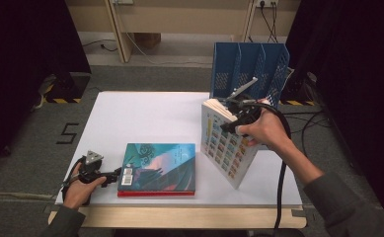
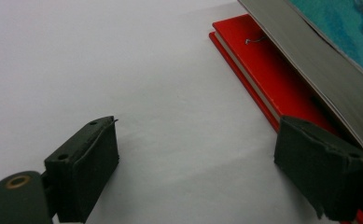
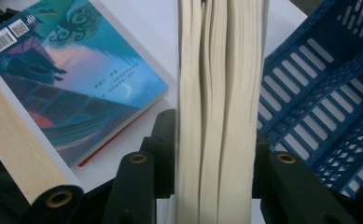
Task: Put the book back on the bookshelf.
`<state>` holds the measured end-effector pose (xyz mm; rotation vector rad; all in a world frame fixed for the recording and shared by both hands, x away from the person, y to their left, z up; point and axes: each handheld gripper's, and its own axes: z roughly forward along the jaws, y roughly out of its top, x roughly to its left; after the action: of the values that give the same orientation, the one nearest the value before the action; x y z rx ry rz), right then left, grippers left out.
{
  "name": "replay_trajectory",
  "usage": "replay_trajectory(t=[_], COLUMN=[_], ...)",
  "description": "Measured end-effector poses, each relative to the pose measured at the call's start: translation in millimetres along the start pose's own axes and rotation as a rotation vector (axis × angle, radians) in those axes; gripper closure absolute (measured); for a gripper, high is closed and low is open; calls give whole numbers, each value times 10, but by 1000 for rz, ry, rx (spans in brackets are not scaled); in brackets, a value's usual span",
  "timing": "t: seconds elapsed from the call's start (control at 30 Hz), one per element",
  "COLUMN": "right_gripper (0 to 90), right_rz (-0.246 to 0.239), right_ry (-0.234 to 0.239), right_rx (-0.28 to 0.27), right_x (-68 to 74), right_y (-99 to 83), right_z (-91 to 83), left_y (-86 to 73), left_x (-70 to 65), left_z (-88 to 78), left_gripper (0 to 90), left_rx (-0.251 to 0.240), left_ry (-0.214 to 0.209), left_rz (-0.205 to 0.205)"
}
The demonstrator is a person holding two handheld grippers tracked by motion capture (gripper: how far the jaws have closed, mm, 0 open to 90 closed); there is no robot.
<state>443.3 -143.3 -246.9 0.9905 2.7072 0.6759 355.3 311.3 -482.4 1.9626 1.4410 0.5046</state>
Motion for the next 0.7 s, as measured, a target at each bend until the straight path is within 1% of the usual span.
replay_trajectory(t=[0.07, 0.13, 0.2, 0.27, 0.3, 0.33, 0.43, 0.5, 0.57, 0.6, 0.63, 0.7], right_gripper=[706, 720, 726, 729, 733, 734, 738, 739, 739, 740, 740, 740], right_rz=[-9, -28, -42, -43, -54, -54, -69, -75, -81, -70, -73, -60], right_ry=[-4, -13, -28, -27, -32, -33, -22, -37, -39, -52, -57, -56], right_rx=[4, 6, 6, 5, 6, 4, 3, 3, 2, -3, -18, -31], right_x=[-5, -3, 18, 24, 42, 51, 76, 100, 104, 114, 104, 91], right_y=[0, 0, -1, -1, 0, 1, 5, 8, 11, 16, 28, 31], right_z=[-1, -3, -6, -10, -15, -16, -31, -54, -64, -96, -150, -204], left_y=[0, 0, 0, 0, 1, 1, 1, 1, 1, 1, 1, 1], left_x=[0, 0, 1, 1, 1, 1, 2, 1, 1, 1, 1, 1], left_z=[0, 1, 1, 1, 0, 1, 1, 2, 2, 2, 3, 3], left_gripper=[123, 123, 123, 123, 123, 123, 123, 122, 122, 121, 122, 122], left_rx=[0, -1, -1, -1, 1, 0, 0, 0, 0, 0, -1, -1], left_ry=[0, 1, 0, 0, -1, -1, -1, -1, -1, -1, -1, -1], left_rz=[0, 0, 0, 1, 1, 0, 1, 1, 1, 1, 1, 1])
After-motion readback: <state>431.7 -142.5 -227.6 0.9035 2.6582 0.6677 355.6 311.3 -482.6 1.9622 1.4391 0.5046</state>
